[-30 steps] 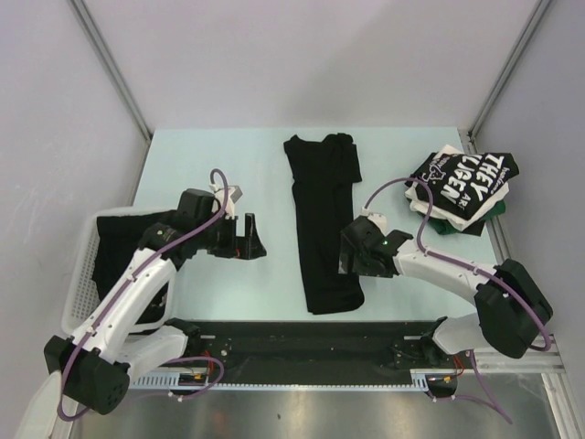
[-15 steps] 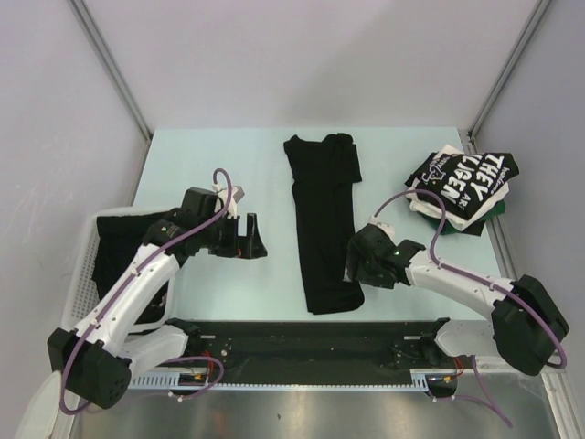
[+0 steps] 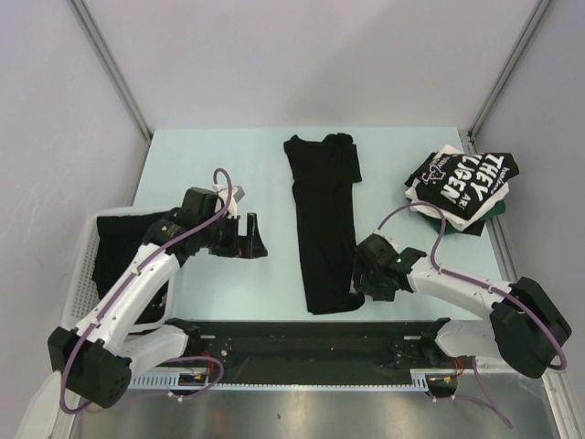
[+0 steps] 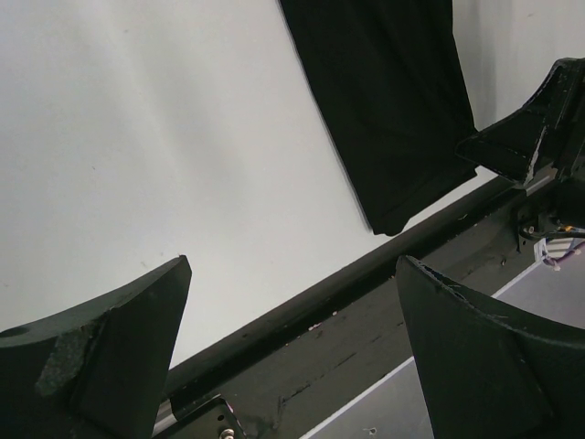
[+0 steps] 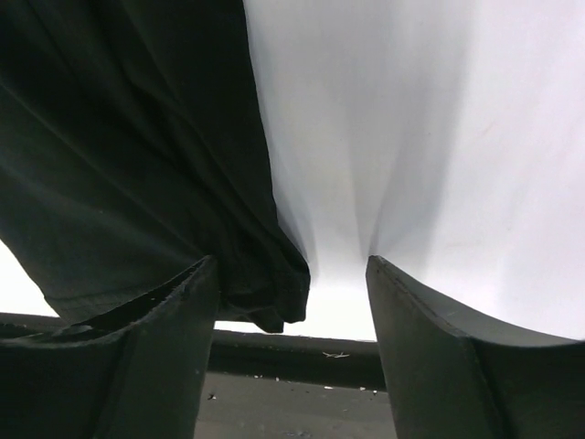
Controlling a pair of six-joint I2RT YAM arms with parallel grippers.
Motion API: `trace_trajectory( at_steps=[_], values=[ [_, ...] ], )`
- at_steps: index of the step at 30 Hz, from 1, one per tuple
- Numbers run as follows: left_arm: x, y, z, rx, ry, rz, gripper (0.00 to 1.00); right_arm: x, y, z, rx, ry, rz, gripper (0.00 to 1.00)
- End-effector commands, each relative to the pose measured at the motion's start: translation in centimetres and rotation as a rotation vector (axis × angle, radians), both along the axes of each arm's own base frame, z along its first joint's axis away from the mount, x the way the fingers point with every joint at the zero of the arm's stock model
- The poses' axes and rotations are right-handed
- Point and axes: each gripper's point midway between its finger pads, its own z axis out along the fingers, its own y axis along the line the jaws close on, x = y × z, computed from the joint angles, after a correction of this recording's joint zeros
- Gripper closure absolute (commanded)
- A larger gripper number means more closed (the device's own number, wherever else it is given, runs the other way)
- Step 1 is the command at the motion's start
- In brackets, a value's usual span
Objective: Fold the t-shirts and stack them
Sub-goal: Grab the bottom of the folded rectangular tshirt with both arms
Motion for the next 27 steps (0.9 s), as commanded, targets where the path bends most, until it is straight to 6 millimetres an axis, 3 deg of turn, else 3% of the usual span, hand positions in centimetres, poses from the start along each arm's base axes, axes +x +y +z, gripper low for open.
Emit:
trace_trajectory(
  at_steps=[1, 13, 14, 20, 27],
  values=[
    [0.3, -0.8, 1.5, -0.039, -0.034, -0.014, 0.00, -0.3, 1.0, -0.1, 0.053, 0.011, -0.005, 0.33],
    [-0.3, -0.8, 0.1, -0.060, -0.039, -0.009, 0.01, -0.6, 2.5, -1.7, 0.089, 0.052, 0.036, 0.53],
    [-0.7, -0.7, -0.7, -0.062, -0.019, -0.007, 0.01, -0.4, 2.6, -1.7, 0.095, 0.049, 0.043, 0.55],
    [-3.3, -2.0, -3.8, -0.193, 0.082, 0.003, 0.01, 0.0, 2.7, -1.5, 0.121, 0.056, 0.045, 0.72],
    [-3.7, -3.4, -4.3, -0.314, 0.123, 0.056, 0.00, 0.5, 2.6, -1.2, 0.142, 0.066, 0.059, 0.78]
  ],
)
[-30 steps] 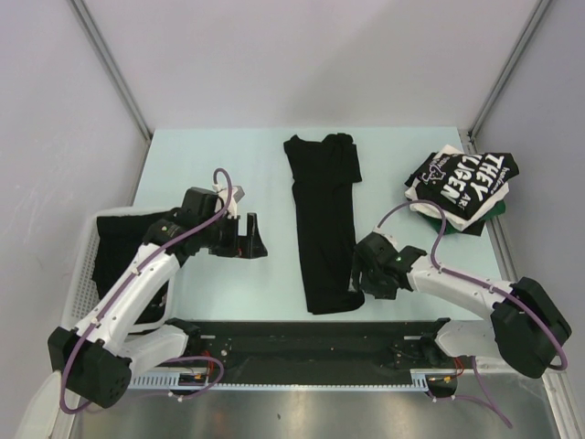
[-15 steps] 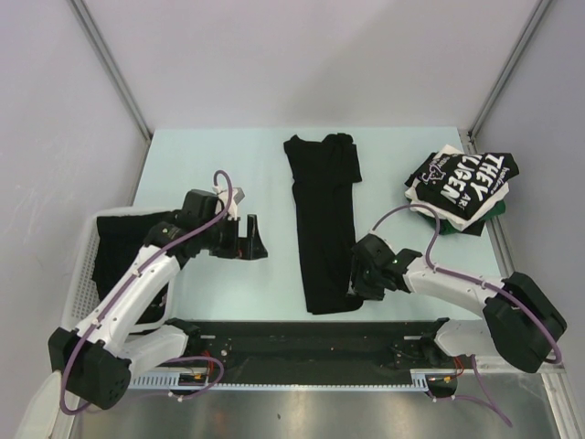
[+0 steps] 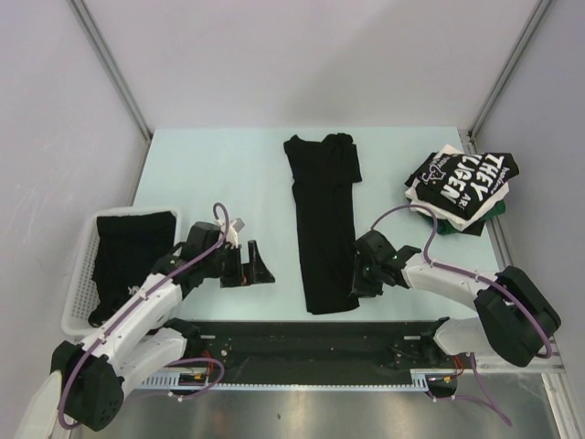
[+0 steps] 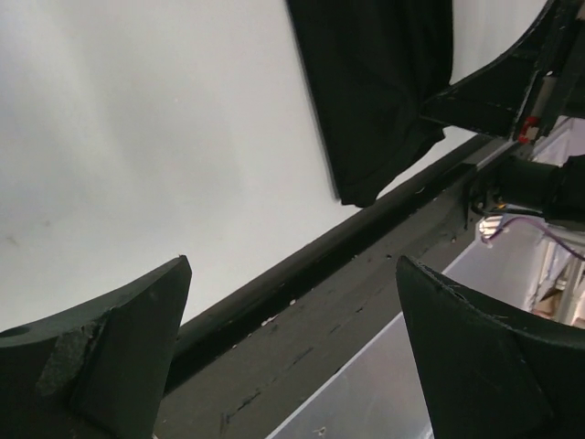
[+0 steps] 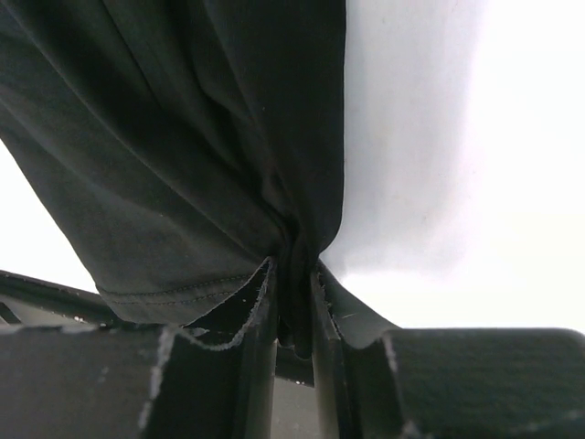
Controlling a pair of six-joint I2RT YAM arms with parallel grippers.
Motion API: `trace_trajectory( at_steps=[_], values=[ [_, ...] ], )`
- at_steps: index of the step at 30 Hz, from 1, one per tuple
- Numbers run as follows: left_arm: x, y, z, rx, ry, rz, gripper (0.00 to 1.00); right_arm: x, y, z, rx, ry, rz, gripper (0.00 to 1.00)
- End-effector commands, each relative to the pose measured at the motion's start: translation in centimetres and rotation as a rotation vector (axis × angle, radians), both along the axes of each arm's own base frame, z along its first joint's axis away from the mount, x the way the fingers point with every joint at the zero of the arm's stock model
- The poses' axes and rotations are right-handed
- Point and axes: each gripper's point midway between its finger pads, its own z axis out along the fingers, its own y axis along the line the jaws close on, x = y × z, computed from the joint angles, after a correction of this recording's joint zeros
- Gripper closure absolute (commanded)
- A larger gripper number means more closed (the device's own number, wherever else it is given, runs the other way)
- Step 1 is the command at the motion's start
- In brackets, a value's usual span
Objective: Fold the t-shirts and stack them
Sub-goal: Grab the bottom of the folded rectangular tshirt with both arms
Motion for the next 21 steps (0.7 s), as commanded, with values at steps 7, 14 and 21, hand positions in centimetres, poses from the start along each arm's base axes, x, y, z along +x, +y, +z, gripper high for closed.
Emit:
trace_trajectory(
  at_steps=[7, 14, 21],
  values=[
    [1.3, -5.1, 1.3, -0.197, 0.043, 0.004, 0.01, 0.6, -0.3, 0.3, -0.005, 0.014, 0.054, 0.78],
    [0.1, -10.6, -0.4, -0.192, 0.108, -0.110, 0.00, 1.3, -1.0, 1.2, -0.017, 0.005, 0.078, 0.79],
    [-1.2, -13.7, -1.7, -0.078, 0.117, -0.174, 0.07, 2.0, -2.0, 1.8, -0.006, -0.006, 0.071, 0.80]
  ],
)
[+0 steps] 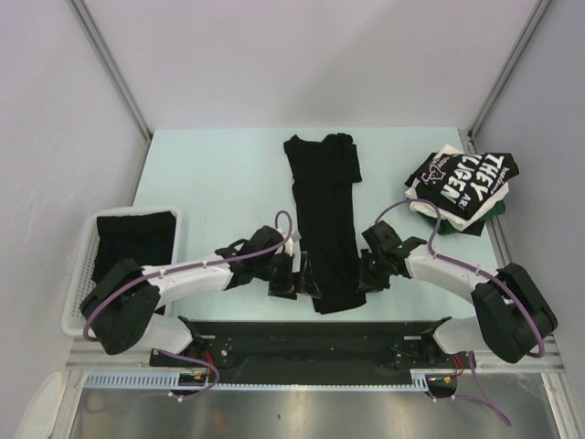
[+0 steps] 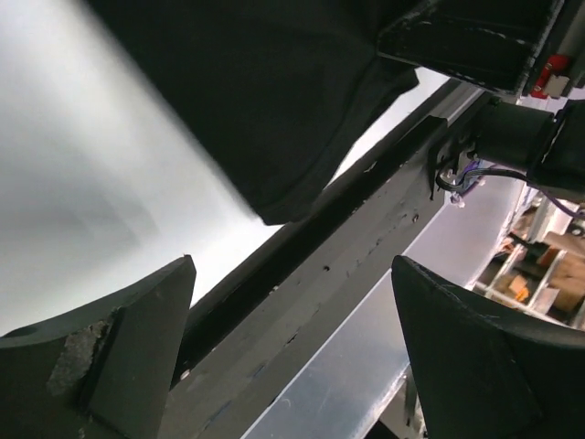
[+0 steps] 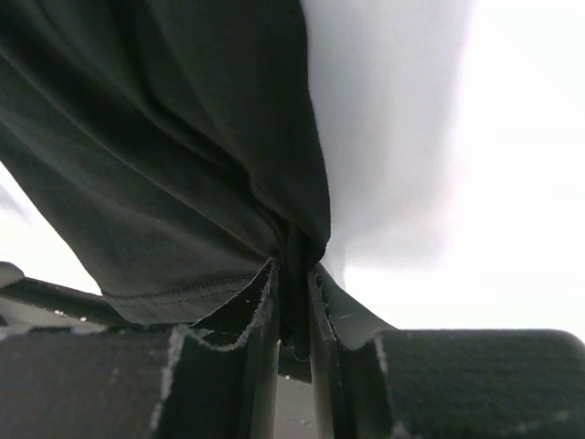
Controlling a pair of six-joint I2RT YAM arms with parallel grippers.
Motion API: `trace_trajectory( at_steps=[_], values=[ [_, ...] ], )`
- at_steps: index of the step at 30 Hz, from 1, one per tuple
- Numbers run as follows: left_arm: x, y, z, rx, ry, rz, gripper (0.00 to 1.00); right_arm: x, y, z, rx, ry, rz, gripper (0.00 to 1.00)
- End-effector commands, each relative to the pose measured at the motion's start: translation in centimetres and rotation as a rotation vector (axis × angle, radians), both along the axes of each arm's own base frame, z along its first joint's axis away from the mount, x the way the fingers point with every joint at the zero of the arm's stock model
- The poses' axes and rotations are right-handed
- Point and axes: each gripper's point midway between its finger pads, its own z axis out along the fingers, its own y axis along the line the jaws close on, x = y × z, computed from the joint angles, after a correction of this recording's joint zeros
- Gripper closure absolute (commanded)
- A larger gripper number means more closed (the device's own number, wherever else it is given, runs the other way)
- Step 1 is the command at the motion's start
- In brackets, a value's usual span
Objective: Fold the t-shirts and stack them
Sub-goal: Grab the bottom of the folded rectangular tshirt with both arms
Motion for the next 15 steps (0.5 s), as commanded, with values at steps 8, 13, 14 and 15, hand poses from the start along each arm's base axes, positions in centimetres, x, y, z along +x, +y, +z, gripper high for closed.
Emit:
trace_trajectory(
  at_steps=[8, 13, 14, 15],
  values=[
    [0.7, -3.0, -0.7, 0.079, -0.072, 0.046, 0.13, 1.4, -0.4, 1.6, 0.045, -0.029, 0.036, 0.80],
    [-0.2, -3.5, -2.0, 0.145, -0.056, 0.062, 0.14, 1.5, -0.6, 1.5, 0.054, -0.025, 0.050, 0.80],
    [-0.5, -3.9, -2.1, 0.150, -0.056, 0.064, 0.14, 1.4, -0.6, 1.4, 0.056, -0.021, 0.056, 0.81],
    [-0.4, -4.3, -2.0, 0.149, -0.059, 0.064, 0.14, 1.5, -0.6, 1.4, 0.059, -0.023, 0.058, 0.81]
  ],
)
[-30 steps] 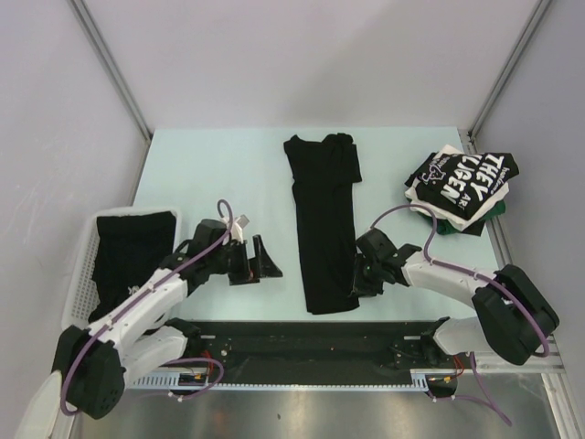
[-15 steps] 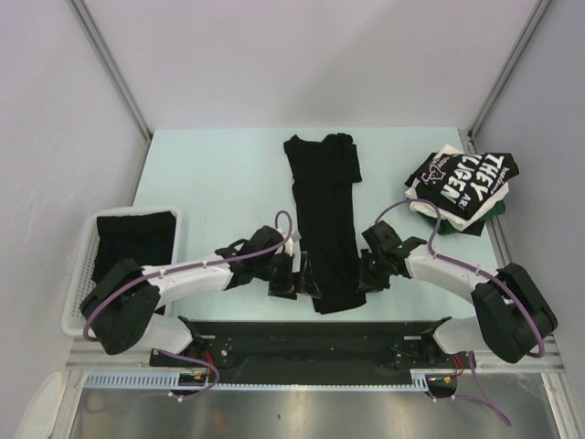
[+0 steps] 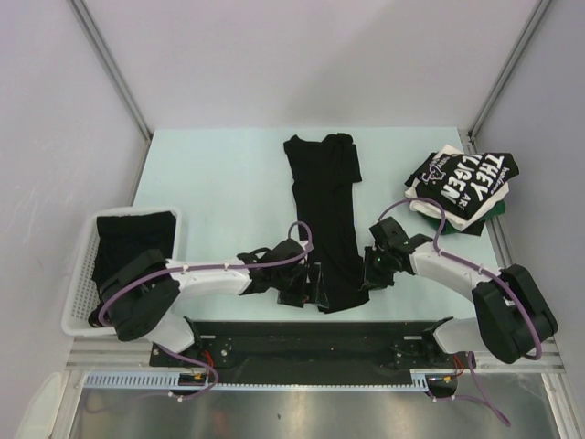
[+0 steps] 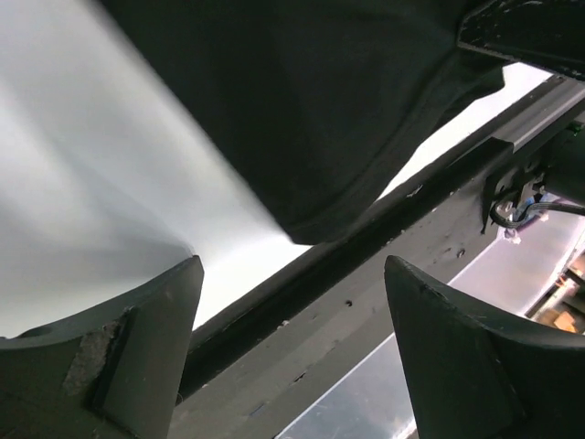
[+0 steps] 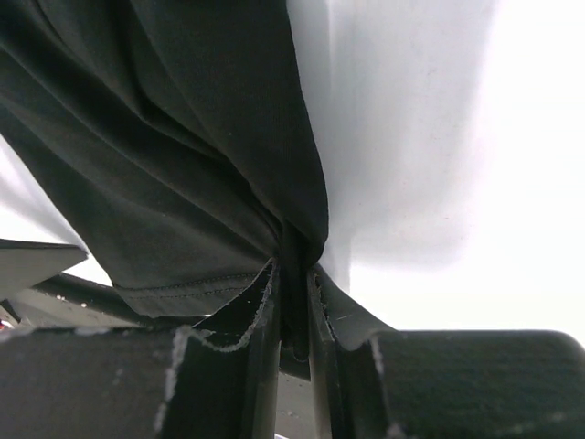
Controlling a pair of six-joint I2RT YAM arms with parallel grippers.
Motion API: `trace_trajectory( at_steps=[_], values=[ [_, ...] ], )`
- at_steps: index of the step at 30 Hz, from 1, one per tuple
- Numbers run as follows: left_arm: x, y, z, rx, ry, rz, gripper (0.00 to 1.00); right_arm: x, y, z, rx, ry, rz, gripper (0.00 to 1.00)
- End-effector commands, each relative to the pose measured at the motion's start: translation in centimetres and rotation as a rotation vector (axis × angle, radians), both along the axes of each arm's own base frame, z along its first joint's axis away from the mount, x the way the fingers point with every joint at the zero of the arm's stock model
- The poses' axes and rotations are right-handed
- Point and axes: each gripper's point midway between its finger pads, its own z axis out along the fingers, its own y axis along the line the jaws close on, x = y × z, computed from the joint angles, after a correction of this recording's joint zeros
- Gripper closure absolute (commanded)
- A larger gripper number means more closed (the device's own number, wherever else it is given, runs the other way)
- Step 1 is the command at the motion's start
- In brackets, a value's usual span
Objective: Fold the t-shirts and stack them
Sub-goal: Grab the bottom of the folded rectangular tshirt with both arms
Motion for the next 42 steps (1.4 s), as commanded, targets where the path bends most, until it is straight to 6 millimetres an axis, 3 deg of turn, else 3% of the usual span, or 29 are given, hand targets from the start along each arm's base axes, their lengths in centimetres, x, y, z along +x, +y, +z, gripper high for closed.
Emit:
trace_trajectory(
  at_steps=[1, 11, 21, 25, 32, 42],
  values=[
    [0.9, -1.9, 0.4, 0.014, -0.031, 0.051, 0.14, 0.9, 0.4, 1.0, 0.028, -0.021, 0.035, 0.81],
    [0.1, -4.1, -0.8, 0.032, -0.016, 0.052, 0.26, 0.8, -0.3, 0.6, 0.027, -0.008, 0.071, 0.81],
    [-0.6, -4.2, -1.9, 0.069, 0.009, 0.049, 0.72, 1.0, -0.8, 0.5, 0.033, -0.007, 0.086, 0.82],
    [-0.6, -4.3, -2.2, 0.085, 0.003, 0.037, 0.83, 1.0, -0.8, 0.6, 0.040, -0.009, 0.093, 0.82],
    [-0.1, -4.5, -2.3, 0.109, -0.024, 0.007, 0.88, 0.7, -0.7, 0.9, 0.064, 0.001, 0.106, 0.82],
    [0.9, -2.3, 0.5, 0.161, -0.104, 0.001, 0.91, 0.7, -0.3, 2.3, 0.075, -0.013, 0.104, 0.83]
  ],
)
